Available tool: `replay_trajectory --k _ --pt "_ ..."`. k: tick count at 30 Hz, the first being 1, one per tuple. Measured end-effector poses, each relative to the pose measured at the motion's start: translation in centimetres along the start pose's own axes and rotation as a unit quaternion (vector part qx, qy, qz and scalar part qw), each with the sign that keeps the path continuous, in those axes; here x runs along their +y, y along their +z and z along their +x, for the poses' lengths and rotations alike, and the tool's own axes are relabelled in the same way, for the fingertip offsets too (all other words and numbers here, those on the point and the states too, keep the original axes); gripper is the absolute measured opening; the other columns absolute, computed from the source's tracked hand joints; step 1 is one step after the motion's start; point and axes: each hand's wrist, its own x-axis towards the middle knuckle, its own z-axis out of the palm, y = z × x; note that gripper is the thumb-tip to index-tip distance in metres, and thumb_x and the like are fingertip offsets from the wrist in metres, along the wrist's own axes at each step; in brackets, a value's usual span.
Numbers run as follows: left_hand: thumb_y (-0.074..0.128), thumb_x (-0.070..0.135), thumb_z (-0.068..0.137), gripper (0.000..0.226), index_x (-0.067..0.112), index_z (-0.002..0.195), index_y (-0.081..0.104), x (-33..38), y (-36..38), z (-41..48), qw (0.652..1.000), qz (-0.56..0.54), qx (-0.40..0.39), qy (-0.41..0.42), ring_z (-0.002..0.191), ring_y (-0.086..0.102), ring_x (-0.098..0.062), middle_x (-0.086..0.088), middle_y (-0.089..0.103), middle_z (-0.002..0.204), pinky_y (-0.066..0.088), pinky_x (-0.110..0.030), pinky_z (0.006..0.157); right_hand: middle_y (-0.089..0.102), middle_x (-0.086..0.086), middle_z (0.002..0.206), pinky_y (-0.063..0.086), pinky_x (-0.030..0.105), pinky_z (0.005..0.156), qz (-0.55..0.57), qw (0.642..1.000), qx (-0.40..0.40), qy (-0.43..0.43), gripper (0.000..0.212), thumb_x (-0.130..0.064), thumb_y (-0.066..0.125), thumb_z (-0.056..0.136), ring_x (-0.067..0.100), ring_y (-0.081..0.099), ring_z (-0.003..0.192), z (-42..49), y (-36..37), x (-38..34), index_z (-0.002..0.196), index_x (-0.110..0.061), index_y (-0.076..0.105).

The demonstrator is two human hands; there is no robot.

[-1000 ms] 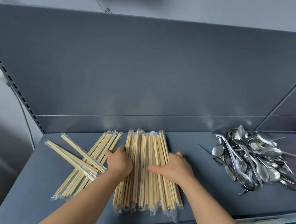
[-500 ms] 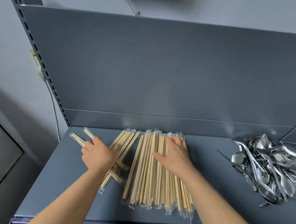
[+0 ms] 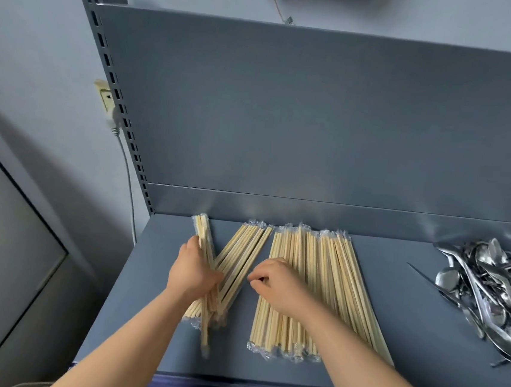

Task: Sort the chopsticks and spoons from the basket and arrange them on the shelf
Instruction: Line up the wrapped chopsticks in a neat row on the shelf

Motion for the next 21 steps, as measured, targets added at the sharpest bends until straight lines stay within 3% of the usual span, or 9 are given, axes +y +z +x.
replay_trajectory --k 4,6,9,13,16,21 --pt "0.068 0.007 0.074 0.074 0.013 0.139 0.033 -0.2 0.0 -0.4 0.998 -0.016 -0.045 0.03 0.086 0.053 -0.017 -0.002 0.054 0.121 0.052 -0.034 0.071 0.061 -0.008 0.124 0.034 0.025 0.107 0.018 0.994 0.086 0.062 0.028 -0.025 0.06 0.094 0.009 0.05 0.12 -0.4 -1.0 1.1 0.121 -0.021 0.065" --pt "0.066 0.002 0.076 0.073 0.013 0.142 0.034 0.3 0.4 -0.5 0.997 -0.025 -0.055 0.046 0.087 0.054 -0.016 -0.003 0.055 0.126 0.05 -0.027 0.065 0.058 -0.008 0.13 0.033 0.029 0.109 0.007 0.982 0.151 0.111 0.036 -0.029 0.06 0.093 0.012 0.046 0.125 -1.1 -1.9 2.0 0.128 -0.022 0.06" --pt "0.067 0.005 0.078 0.042 0.009 0.118 0.054 1.2 1.1 -0.6 0.995 -0.051 -0.063 0.057 0.074 0.057 -0.012 0.0 0.062 0.096 0.045 -0.019 0.054 0.046 0.003 0.141 0.036 0.04 0.107 -0.036 0.944 0.216 0.245 0.055 -0.043 0.057 0.092 0.025 0.038 0.13 -2.5 -3.4 4.2 0.139 -0.016 0.047" --pt "0.059 0.011 0.088 0.003 0.007 0.088 0.06 2.4 2.5 -1.2 0.994 -0.063 -0.055 0.073 0.063 0.054 -0.018 -0.007 0.064 0.079 0.049 -0.029 0.059 0.039 0.016 0.144 0.039 0.045 0.103 -0.03 0.907 0.159 0.39 0.091 -0.069 0.052 0.081 0.035 0.035 0.131 -4.4 -4.1 6.5 0.144 -0.006 0.032" --pt "0.056 0.014 0.091 0.012 0.017 0.08 0.058 2.9 2.7 -1.2 0.993 -0.014 -0.051 0.108 0.065 0.05 -0.02 -0.004 0.061 0.075 0.044 -0.028 0.063 0.029 0.015 0.152 0.036 0.046 0.108 -0.009 0.91 0.113 0.398 0.121 -0.088 0.048 0.065 0.036 0.028 0.139 -4.7 -3.9 6.4 0.151 -0.006 0.02" --pt "0.065 0.014 0.089 0.012 0.002 0.089 0.067 3.8 2.9 -1.1 0.992 -0.069 -0.096 0.052 0.069 0.069 -0.029 -0.015 0.072 0.077 0.059 -0.039 0.071 0.02 0.013 0.157 0.03 0.045 0.112 -0.012 0.926 0.057 0.373 0.151 -0.101 0.044 0.038 0.035 0.02 0.143 -3.8 -3.5 4.4 0.153 -0.009 0.008"
